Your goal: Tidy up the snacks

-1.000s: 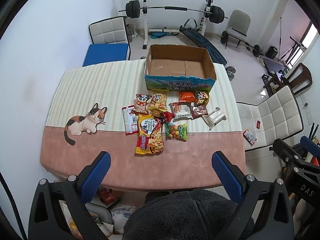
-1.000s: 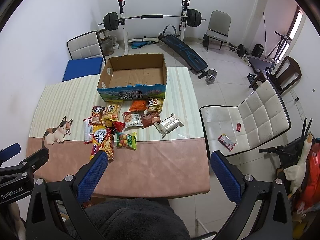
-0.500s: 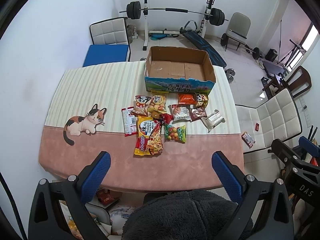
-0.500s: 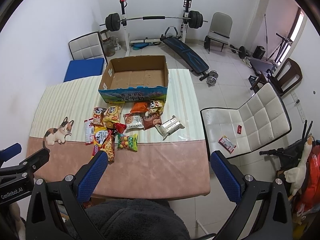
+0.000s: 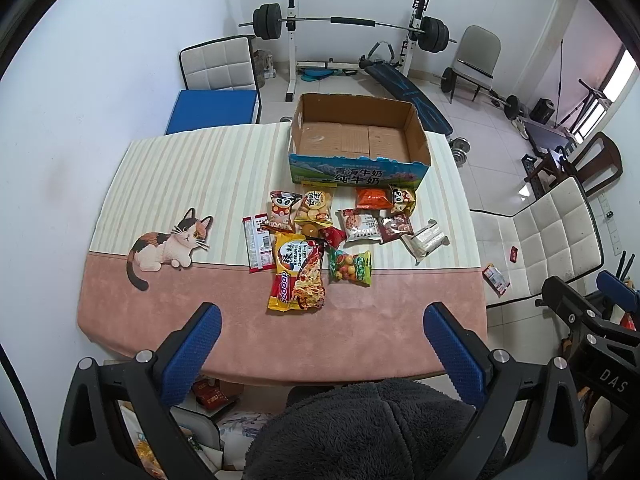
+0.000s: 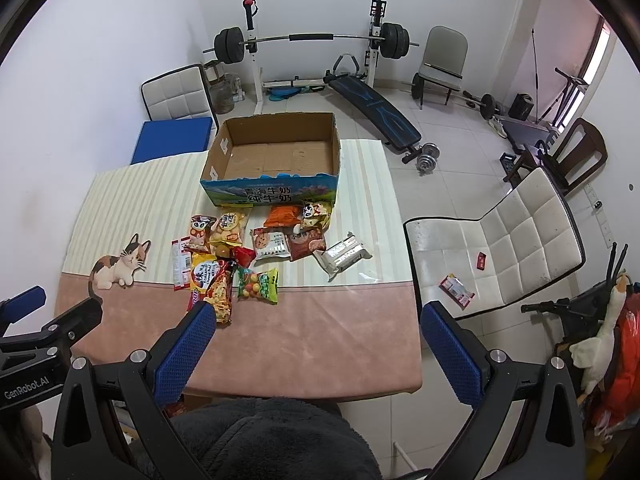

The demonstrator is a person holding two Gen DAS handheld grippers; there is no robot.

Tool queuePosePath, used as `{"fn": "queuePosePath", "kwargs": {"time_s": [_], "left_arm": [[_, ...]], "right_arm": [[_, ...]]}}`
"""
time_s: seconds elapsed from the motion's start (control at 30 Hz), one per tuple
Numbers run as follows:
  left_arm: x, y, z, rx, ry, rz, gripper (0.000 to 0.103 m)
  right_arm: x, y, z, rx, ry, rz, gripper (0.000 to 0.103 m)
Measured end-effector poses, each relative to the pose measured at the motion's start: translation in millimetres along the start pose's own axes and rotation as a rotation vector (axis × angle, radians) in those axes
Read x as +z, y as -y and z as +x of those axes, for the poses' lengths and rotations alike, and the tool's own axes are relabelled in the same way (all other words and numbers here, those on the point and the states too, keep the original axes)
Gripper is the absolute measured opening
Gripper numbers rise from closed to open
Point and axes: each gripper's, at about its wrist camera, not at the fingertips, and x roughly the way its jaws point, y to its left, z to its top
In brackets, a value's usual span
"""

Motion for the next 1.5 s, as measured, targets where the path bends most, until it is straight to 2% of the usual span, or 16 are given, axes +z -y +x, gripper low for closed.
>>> {"fn": "queuePosePath", "kwargs": {"time_s": [1.27, 1.4, 1.5], "left_arm": [[-0.3, -4.4, -5.3, -0.006, 0.019, -0.016, 0.103], [5.9, -11.4, 8.3, -0.002, 0.01, -0.038, 0.103], [13.0, -22.1, 36.4, 0.026, -0.017, -0.072, 0.103]], "right_arm": [[-2.0, -1.3, -5.7, 0.014, 0.02, -0.001, 0.103], [2.6, -2.3, 10.6, 0.036, -0.018, 0.022, 0.103], [12.6, -0.6, 42.0, 0.068, -0.075, 0.043, 0.103]]}}
